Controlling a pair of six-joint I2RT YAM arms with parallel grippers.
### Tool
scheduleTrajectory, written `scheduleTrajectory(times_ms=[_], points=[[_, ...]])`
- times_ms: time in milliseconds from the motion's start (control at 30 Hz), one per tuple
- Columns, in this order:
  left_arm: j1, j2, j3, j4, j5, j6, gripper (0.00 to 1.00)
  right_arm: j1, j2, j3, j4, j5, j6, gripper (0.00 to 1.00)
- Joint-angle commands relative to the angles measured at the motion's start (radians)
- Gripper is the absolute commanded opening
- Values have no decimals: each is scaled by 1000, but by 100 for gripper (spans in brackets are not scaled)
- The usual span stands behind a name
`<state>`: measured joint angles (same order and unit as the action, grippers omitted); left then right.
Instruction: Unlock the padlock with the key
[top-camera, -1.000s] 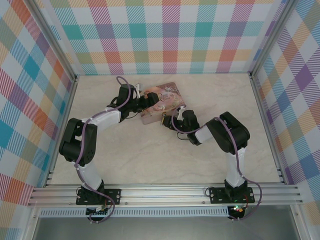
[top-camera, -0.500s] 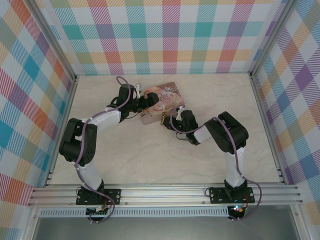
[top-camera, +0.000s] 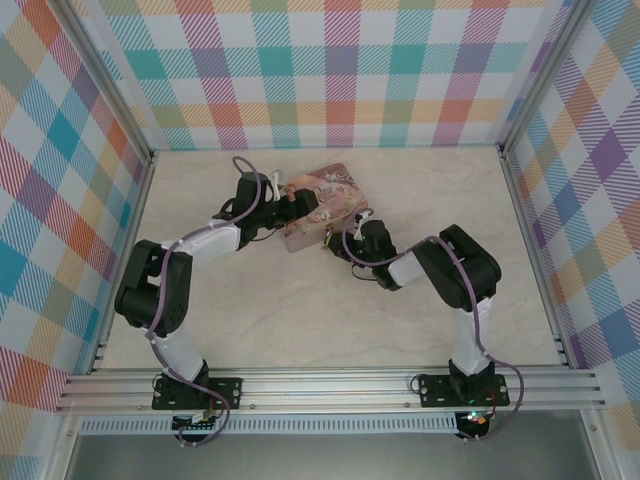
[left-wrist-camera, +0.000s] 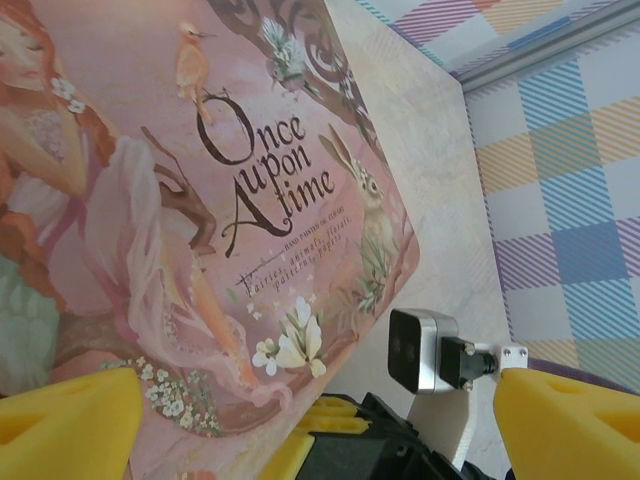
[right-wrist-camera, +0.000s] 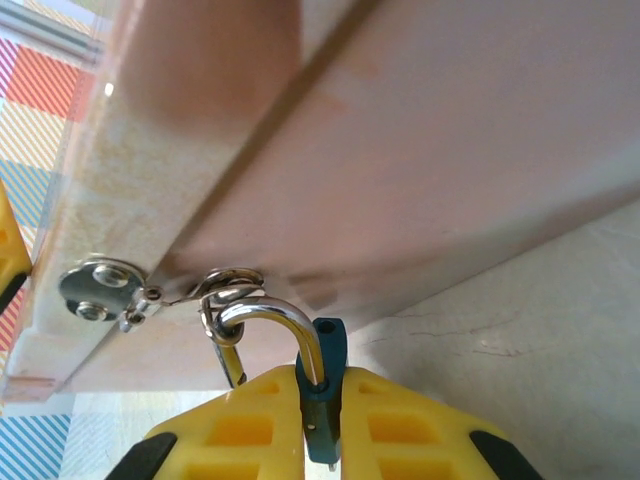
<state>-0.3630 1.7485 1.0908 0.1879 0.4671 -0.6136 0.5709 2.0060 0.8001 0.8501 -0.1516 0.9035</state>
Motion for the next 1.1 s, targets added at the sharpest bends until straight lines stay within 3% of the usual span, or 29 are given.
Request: scheduleTrajectory(times_ms=[0,267,1067], points=[[-21,-9,-49,-73,10,-20,91,-18,-30,-17,-54,61,69,12],[-50,-15,-91,-59,-6,-31,91,-48,-30,-1,-55,50,141,11],[-65,-9,-159,-48,-39,-27,91,-117,-62,153,-327,36,50,12]])
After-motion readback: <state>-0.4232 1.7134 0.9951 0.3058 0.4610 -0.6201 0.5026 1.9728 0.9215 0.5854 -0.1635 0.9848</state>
